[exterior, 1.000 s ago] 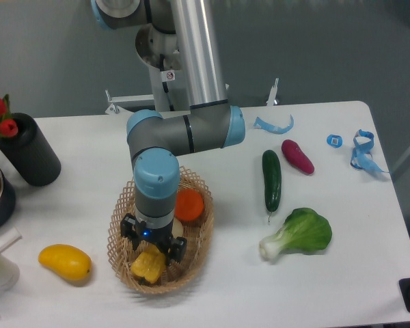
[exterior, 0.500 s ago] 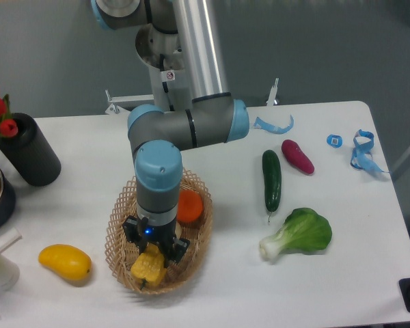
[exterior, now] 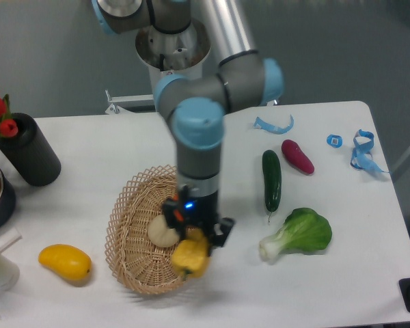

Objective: Pick up the yellow pepper from the basket
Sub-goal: 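Lift the yellow pepper out of the basket and carry it beside the bok choy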

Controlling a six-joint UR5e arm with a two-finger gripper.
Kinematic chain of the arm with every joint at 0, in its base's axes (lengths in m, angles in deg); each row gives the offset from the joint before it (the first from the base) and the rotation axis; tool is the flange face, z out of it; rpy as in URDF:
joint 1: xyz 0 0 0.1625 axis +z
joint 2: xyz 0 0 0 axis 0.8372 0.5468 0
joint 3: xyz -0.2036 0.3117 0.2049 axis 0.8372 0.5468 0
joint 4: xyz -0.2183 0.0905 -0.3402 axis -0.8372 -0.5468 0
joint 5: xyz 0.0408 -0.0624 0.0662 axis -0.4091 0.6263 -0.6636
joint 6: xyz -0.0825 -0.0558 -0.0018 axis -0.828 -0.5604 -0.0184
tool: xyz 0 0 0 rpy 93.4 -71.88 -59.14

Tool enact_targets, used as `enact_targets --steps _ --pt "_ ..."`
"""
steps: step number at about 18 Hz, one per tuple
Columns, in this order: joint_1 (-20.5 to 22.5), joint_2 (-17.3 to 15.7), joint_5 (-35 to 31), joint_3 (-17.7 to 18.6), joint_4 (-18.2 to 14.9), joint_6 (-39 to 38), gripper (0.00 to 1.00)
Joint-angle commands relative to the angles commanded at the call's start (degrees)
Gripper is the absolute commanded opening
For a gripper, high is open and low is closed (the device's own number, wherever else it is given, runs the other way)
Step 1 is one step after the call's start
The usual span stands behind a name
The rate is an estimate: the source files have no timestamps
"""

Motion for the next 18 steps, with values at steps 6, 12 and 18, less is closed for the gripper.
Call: enact_targets --steps 6,12,18 --pt "8.55 -0.98 0.44 -0.26 -2.20 13.90 0.30" --pt "9.44 -0.71 0.97 -2.11 -2.37 14.98 0.30" --pt "13.31 -4.14 5.80 1.41 -3.08 16.21 0.29"
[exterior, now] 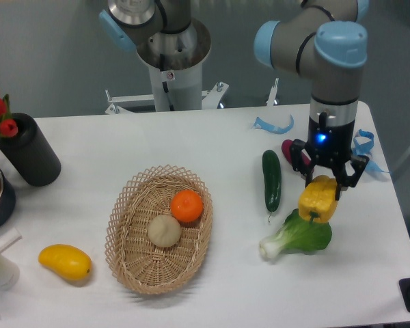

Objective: Pick up the yellow pepper from the basket
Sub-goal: 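Lift the yellow pepper out of the basket and carry it beside the bok choy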

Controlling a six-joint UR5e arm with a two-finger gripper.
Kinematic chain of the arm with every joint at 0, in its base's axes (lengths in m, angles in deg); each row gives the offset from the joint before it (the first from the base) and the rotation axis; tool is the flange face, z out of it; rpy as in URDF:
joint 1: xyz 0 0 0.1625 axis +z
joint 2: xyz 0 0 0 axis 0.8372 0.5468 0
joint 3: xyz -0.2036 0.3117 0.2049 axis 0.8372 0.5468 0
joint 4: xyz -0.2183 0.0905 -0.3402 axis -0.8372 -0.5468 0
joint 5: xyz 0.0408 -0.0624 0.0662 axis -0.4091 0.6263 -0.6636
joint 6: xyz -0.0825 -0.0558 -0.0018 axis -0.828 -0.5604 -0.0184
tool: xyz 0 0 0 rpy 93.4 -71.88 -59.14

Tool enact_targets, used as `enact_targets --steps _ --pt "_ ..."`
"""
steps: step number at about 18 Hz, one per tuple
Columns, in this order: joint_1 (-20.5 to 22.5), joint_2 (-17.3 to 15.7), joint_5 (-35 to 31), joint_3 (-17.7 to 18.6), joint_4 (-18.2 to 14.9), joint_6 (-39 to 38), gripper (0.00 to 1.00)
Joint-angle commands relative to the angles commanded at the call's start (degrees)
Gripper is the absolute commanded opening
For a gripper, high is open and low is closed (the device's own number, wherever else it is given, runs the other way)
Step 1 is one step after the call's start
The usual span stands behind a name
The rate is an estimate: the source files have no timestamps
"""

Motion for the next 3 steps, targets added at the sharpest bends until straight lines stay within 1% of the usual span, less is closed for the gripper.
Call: enact_targets --steps 3 --pt "0.09 0.00 0.09 0.00 0.00 0.00 0.29"
